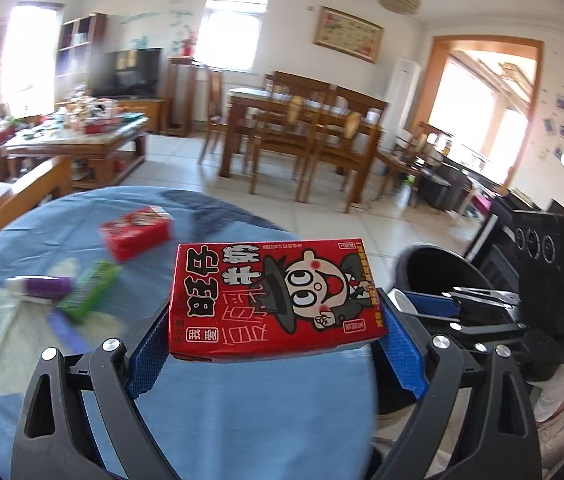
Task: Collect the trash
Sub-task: 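Carry milk box and white cup over the bin and open both tools, then move both open tools back over the table, then grasp the purple-and-white tube with left tool while right tool grasps the purple stick, then carry the tube and purple stick over the black bin, then open both tools to drop the tube and stick into the bin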
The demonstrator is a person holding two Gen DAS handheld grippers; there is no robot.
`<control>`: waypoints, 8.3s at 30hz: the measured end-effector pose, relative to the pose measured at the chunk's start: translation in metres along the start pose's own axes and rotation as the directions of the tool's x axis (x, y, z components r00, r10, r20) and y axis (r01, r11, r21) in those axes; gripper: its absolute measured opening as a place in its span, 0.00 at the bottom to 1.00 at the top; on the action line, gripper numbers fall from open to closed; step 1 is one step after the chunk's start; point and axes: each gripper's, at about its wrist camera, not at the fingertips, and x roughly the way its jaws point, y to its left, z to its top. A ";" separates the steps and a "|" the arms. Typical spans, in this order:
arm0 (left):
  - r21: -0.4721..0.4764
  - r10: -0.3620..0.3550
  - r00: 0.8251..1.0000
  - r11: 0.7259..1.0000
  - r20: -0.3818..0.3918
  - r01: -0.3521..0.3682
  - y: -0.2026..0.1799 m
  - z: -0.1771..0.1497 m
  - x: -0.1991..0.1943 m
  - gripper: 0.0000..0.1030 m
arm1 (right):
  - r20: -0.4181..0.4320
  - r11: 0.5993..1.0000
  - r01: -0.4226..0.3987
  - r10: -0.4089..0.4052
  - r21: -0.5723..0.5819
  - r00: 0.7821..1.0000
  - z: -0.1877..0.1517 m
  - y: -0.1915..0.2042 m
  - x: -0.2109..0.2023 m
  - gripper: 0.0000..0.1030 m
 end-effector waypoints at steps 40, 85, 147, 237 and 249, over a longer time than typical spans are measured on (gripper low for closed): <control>0.218 -0.268 0.916 0.915 -0.299 0.339 -0.207 -0.051 0.154 0.87 | 0.079 0.887 0.214 -0.268 0.410 0.960 -0.126 -0.234 -0.137 0.36; 0.150 -0.202 0.966 0.962 -0.161 0.227 -0.111 -0.047 0.069 0.94 | 0.074 0.953 0.176 -0.200 0.248 0.977 -0.049 -0.112 -0.077 0.66; 0.186 0.161 0.945 0.976 -0.285 -0.110 0.272 0.001 0.060 0.37 | -0.303 0.908 -0.079 -0.055 -0.412 0.951 0.043 0.185 0.264 0.34; 0.297 -0.343 0.891 0.854 -0.298 0.428 -0.214 -0.034 0.160 0.24 | 0.060 0.914 0.213 -0.248 0.345 0.967 -0.124 -0.209 -0.145 0.14; 0.322 -0.310 0.897 0.854 -0.316 0.408 -0.221 -0.041 0.161 0.26 | 0.033 0.907 0.241 -0.269 0.345 0.963 -0.122 -0.204 -0.141 0.18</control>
